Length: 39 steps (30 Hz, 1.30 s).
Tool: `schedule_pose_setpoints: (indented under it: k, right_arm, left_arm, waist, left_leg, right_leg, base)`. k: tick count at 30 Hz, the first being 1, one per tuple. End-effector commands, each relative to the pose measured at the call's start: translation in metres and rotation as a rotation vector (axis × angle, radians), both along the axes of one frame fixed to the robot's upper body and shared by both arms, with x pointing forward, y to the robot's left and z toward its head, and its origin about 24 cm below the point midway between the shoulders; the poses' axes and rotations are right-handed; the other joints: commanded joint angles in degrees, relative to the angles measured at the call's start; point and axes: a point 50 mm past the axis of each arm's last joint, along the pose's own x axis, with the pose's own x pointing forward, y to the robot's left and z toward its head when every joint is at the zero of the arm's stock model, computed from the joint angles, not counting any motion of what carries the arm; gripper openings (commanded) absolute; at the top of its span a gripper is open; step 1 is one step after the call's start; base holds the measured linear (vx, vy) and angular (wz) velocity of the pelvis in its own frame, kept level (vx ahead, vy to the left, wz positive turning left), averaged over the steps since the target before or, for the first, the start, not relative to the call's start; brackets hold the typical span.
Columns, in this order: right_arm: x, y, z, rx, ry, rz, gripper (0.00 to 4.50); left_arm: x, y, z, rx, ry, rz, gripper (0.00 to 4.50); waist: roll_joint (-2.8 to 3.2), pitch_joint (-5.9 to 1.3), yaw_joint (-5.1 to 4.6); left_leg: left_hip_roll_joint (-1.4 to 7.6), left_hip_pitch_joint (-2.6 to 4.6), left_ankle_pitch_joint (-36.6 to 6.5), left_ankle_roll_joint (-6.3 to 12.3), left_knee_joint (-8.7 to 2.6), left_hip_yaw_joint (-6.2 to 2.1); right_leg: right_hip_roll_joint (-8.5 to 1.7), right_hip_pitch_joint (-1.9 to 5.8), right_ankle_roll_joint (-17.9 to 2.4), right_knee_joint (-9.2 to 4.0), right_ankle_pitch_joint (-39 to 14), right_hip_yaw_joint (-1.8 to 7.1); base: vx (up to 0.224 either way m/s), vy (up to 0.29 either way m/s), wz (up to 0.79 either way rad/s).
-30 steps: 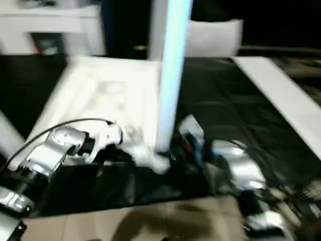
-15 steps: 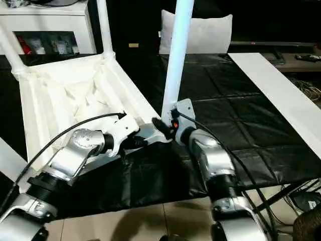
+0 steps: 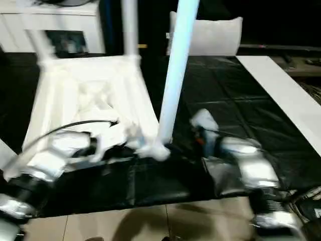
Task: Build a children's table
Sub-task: Rotate leg to tighten
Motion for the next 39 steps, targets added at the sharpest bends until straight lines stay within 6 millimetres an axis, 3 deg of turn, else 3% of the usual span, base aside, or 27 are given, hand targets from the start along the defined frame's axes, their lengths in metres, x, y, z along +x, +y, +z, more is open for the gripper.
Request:
schedule_pose_setpoints:
  k: [1, 5, 7, 14, 24, 28, 31, 33, 35, 37, 39]
  right_arm:
    - [-0.004, 0.003, 0.004, -0.005, -0.005, 0.096, 4.06]
    - [-0.005, 0.004, 0.002, -0.029, 0.013, 0.163, 3.88]
    - [-0.005, 0.006, 0.002, -0.02, 0.018, 0.181, 3.53]
    - [-0.005, 0.015, 0.001, 0.028, 0.067, 0.246, 2.96]
    - [-0.007, 0.015, -0.001, 0.046, 0.094, 0.269, 2.1]
    - [-0.011, 0.018, -0.001, 0.07, 0.111, 0.28, 1.95]
    - [-0.009, 0.028, 0.001, 0.171, 0.123, 0.177, 1.92]
    - [0.0, 0.035, -0.005, 0.149, 0.13, 0.024, 1.92]
    - [0.012, 0.045, -0.01, 0.134, 0.122, -0.138, 1.92]
    - [0.02, 0.053, -0.013, 0.114, 0.124, -0.257, 1.91]
    - [0.029, 0.064, -0.018, 0.078, 0.135, -0.387, 1.91]
  left_arm:
    - [-0.008, -0.014, -0.001, 0.036, 0.018, -0.164, 0.0]
    - [-0.011, -0.014, -0.001, 0.073, 0.032, -0.261, 0.0]
    - [-0.012, -0.014, 0.0, 0.081, 0.032, -0.291, 0.0]
    - [-0.011, -0.017, 0.002, 0.08, 0.036, -0.334, 0.0]
    - [-0.011, -0.013, -0.001, 0.079, 0.052, -0.328, 0.0]
    - [-0.011, -0.012, -0.001, 0.068, 0.059, -0.313, 0.0]
    - [-0.009, -0.016, 0.0, 0.024, 0.064, -0.199, 0.0]
    - [-0.005, -0.025, 0.004, -0.025, 0.063, -0.091, 0.0]
    - [-0.001, -0.04, 0.009, -0.102, 0.06, 0.006, 0.0]
    - [0.0, -0.053, 0.012, -0.157, 0.064, 0.071, 0.0]
    - [0.003, -0.067, 0.013, -0.189, 0.051, 0.146, 0.0]
  waist:
    - [0.08, -3.81, -0.12]
    - [-0.04, -3.85, 0.47]
    - [-0.02, -3.87, 0.91]
    - [0.09, -4.01, 1.06]
    - [-0.04, -3.99, 1.05]
    - [-0.03, -4.04, 1.1]
    - [0.25, -3.99, 1.05]
    - [0.3, -3.8, 0.57]
    - [0.33, -3.56, 0.2]
    - [0.37, -3.53, -1.19]
    - [0.31, -3.51, -2.68]
  left_leg:
    - [1.7, -0.6, -7.16, 5.22, -3.65, 0.23]
    - [1.83, -0.39, -6.88, 4.75, -3.69, 0.3]
    - [1.9, -0.26, -6.52, 4.43, -3.72, 0.37]
    - [1.92, -0.54, -6.06, 4.03, -3.65, 0.35]
    - [1.85, -0.56, -6.11, 3.79, -3.65, 0.35]
    - [1.86, -0.61, -5.49, 3.83, -3.62, 0.34]
    - [2.03, -0.47, -5.83, 3.38, -3.76, 0.29]
    - [1.92, -0.52, -6.82, 2.2, -3.9, 0.17]
    - [1.38, -0.33, -8.37, 1.03, -3.74, 0.3]
    - [0.89, -0.75, -9.63, 0.17, -3.51, 0.04]
    - [0.7, -1.25, -10.75, -0.03, -3.3, -0.26]
  right_leg:
    - [-4.04, 3.84, -6.94, -4.58, -18.17, 4.06]
    - [-4.12, 3.69, -6.81, -4.6, -19.07, 4.16]
    - [-4.09, 3.6, -7.15, -4.4, -18.15, 4.23]
    - [-4.16, 3.92, -7.58, -4.11, -16.48, 4.22]
    - [-4.09, 3.9, -6.54, -4.37, -18.44, 4.08]
    - [-4.06, 3.93, -6.69, -4.19, -17.38, 4.12]
    - [-4.17, 3.87, -6.86, -4.23, -17.4, 4.16]
    - [-4.06, 3.81, -6.62, -4.36, -19.0, 4.04]
    - [-4.07, 3.67, -4.74, -5.25, -24.51, 3.68]
    - [-4.1, 3.86, -2.0, -6.11, -29.81, 2.96]
    - [-3.84, 3.95, -0.9, -6.4, -30.74, 2.41]
  base:
    - [0.0, 0.0, 0.0]
    - [0.0, 0.0, 0.0]
    - [0.0, 0.0, 0.0]
    - [0.0, 0.0, 0.0]
    - [0.0, 0.0, 0.0]
    - [0.0, 0.0, 0.0]
    - [0.0, 0.0, 0.0]
    - [0.0, 0.0, 0.0]
    - [0.0, 0.0, 0.0]
    - [0.0, 0.0, 0.0]
    - [0.0, 0.0, 0.0]
